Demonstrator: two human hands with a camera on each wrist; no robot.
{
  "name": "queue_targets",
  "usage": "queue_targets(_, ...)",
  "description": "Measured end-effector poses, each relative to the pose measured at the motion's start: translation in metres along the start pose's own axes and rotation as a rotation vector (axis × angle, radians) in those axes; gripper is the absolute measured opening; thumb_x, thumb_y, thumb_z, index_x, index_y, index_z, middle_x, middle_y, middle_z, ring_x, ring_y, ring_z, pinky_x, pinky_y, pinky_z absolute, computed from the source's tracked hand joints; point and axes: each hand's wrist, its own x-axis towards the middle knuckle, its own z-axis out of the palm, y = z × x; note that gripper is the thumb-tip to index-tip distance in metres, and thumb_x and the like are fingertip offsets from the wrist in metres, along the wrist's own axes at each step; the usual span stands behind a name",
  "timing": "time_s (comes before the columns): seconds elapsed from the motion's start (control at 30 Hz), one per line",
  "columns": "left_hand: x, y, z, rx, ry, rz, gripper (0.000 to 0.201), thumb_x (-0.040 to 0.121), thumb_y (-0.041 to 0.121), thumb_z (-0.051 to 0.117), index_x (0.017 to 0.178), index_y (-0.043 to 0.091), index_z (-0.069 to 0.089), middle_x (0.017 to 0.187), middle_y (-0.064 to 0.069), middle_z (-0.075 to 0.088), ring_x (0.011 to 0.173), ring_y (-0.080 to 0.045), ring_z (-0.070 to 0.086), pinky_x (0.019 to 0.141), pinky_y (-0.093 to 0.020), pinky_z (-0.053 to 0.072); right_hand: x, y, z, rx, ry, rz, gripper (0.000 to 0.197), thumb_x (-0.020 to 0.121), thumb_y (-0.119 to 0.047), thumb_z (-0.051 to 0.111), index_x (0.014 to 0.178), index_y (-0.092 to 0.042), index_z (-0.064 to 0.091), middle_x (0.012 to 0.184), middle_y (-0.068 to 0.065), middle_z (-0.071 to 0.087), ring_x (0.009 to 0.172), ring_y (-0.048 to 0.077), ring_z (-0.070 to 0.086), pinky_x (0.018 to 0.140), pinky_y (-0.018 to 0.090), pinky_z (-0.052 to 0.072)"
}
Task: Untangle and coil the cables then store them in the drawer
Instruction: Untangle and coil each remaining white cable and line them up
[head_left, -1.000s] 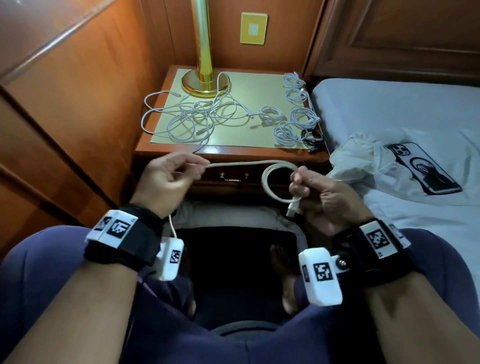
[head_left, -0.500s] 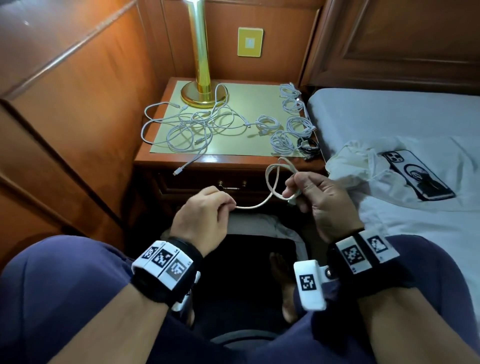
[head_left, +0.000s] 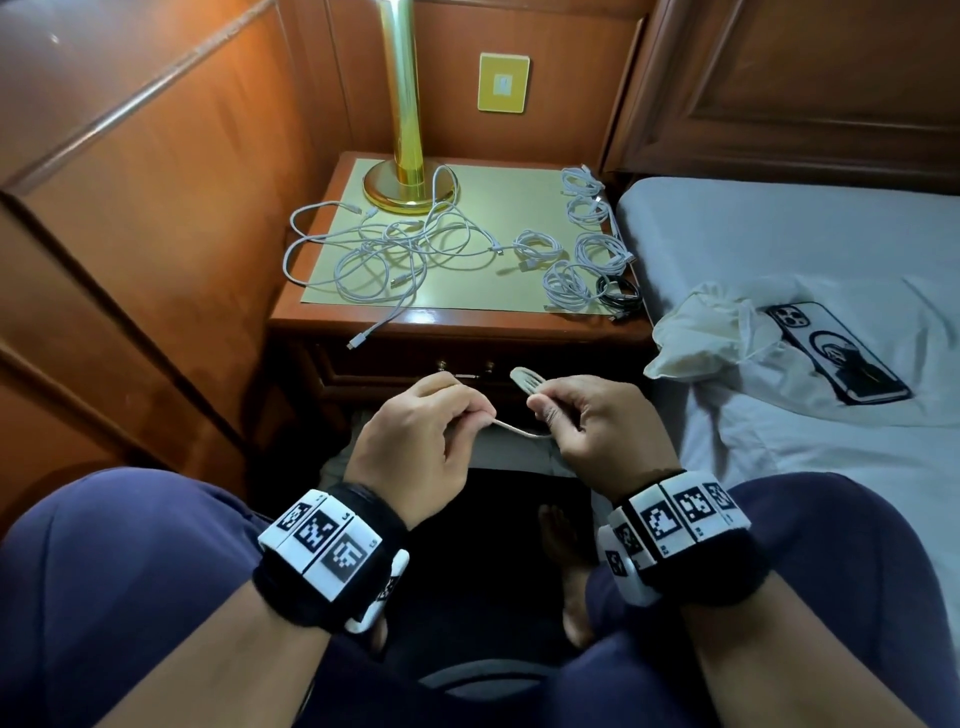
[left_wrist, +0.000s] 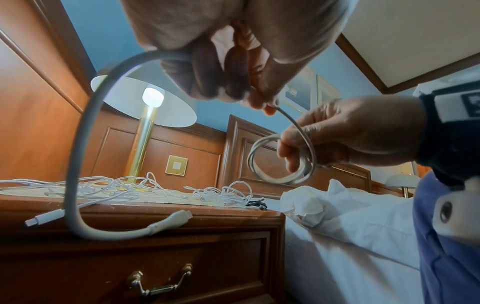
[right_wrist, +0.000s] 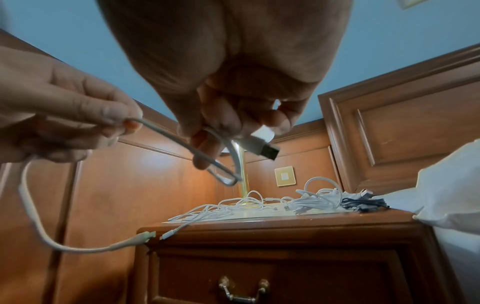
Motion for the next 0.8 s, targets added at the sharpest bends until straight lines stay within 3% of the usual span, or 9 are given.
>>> queue_targets(0.07, 0.001, 0.001, -0.002, -0.018, 0.02, 0.006, 0.007, 0.092, 0.013, 0.069, 0.088, 0.017, 0.074, 0.085, 0.012, 0.063, 0.069, -0.001, 0.059, 0.061, -0.018, 0.047, 0.0, -0.001, 0.001, 0.06, -0.128, 0.06, 0.021, 0.092, -0.041, 0.058, 0.089, -0.028, 0.074, 0.079, -0.011, 0.072, 0.072, 0.006, 0.065, 0.066, 0.033, 0.053)
queue_targets(0.13, 0.003, 0.0, -0.003, -0.029, 0.058, 0.006, 0.007, 0.091, 0.01, 0.069, 0.087, 0.014, 0.074, 0.084, 0.008, 0.064, 0.073, -0.007, 0.062, 0.067, -0.018, 0.05, 0.0, -0.005, 0.0, 0.218, -0.264, 0.146, 0.018, 0.096, -0.034, 0.061, 0.083, -0.029, 0.072, 0.071, -0.012, 0.071, 0.06, 0.001, 0.059, 0.06, 0.024, 0.047)
queue_targets(0.27, 0.008, -0.004, -0.006, -0.03, 0.126, -0.051, 0.008, 0.09, 0.007, 0.071, 0.084, 0.011, 0.073, 0.082, 0.007, 0.065, 0.074, -0.004, 0.061, 0.072, -0.01, 0.045, 0.002, -0.018, -0.009, 0.584, -0.389, 0.314, 0.026, 0.102, -0.022, 0.054, 0.082, -0.013, 0.069, 0.069, 0.002, 0.07, 0.047, 0.0, 0.05, 0.051, 0.012, 0.037)
queue_targets(0.33, 0.009, -0.006, -0.006, -0.026, 0.134, -0.071, 0.007, 0.09, 0.008, 0.071, 0.084, 0.012, 0.073, 0.082, 0.008, 0.065, 0.072, -0.004, 0.06, 0.07, -0.009, 0.044, 0.002, -0.021, -0.011, 0.759, -0.423, 0.407, 0.028, 0.103, -0.019, 0.05, 0.084, -0.006, 0.066, 0.068, 0.011, 0.066, 0.041, 0.001, 0.045, 0.044, 0.01, 0.034)
queue_targets(0.43, 0.008, -0.006, -0.004, -0.016, 0.146, -0.073, 0.007, 0.09, 0.009, 0.071, 0.084, 0.013, 0.073, 0.081, 0.009, 0.064, 0.064, -0.001, 0.056, 0.065, -0.008, 0.042, 0.002, -0.024, -0.008, 0.862, -0.464, 0.458, 0.03, 0.104, -0.02, 0.047, 0.084, -0.006, 0.065, 0.061, 0.006, 0.058, 0.046, 0.01, 0.038, 0.043, 0.013, 0.031)
queue_targets(0.53, 0.007, -0.006, 0.0, -0.02, 0.18, -0.074, 0.008, 0.09, 0.01, 0.071, 0.085, 0.014, 0.074, 0.082, 0.008, 0.065, 0.063, -0.005, 0.058, 0.063, -0.014, 0.046, 0.001, -0.027, -0.005, 0.914, -0.482, 0.474, 0.033, 0.105, -0.018, 0.043, 0.082, -0.004, 0.062, 0.056, 0.001, 0.048, 0.045, 0.005, 0.038, 0.043, 0.011, 0.031)
queue_targets(0.7, 0.007, -0.01, 0.002, -0.051, 0.2, -0.051, 0.006, 0.091, 0.014, 0.072, 0.09, 0.014, 0.078, 0.088, 0.005, 0.07, 0.083, -0.01, 0.067, 0.076, -0.025, 0.054, 0.001, -0.025, -0.006, 0.96, -0.464, 0.468, 0.032, 0.094, -0.035, 0.048, 0.079, -0.01, 0.061, 0.055, -0.004, 0.041, 0.047, 0.007, 0.027, 0.042, 0.013, 0.025)
queue_targets(0.8, 0.007, -0.013, 0.005, -0.012, 0.217, -0.101, 0.013, 0.09, 0.031, 0.071, 0.093, 0.023, 0.081, 0.091, 0.007, 0.067, 0.091, -0.016, 0.063, 0.081, -0.027, 0.051, 0.0, -0.029, -0.009, 0.953, -0.434, 0.452, 0.035, 0.105, -0.027, 0.044, 0.08, -0.008, 0.058, 0.056, -0.005, 0.038, 0.045, 0.004, 0.025, 0.042, 0.012, 0.024)
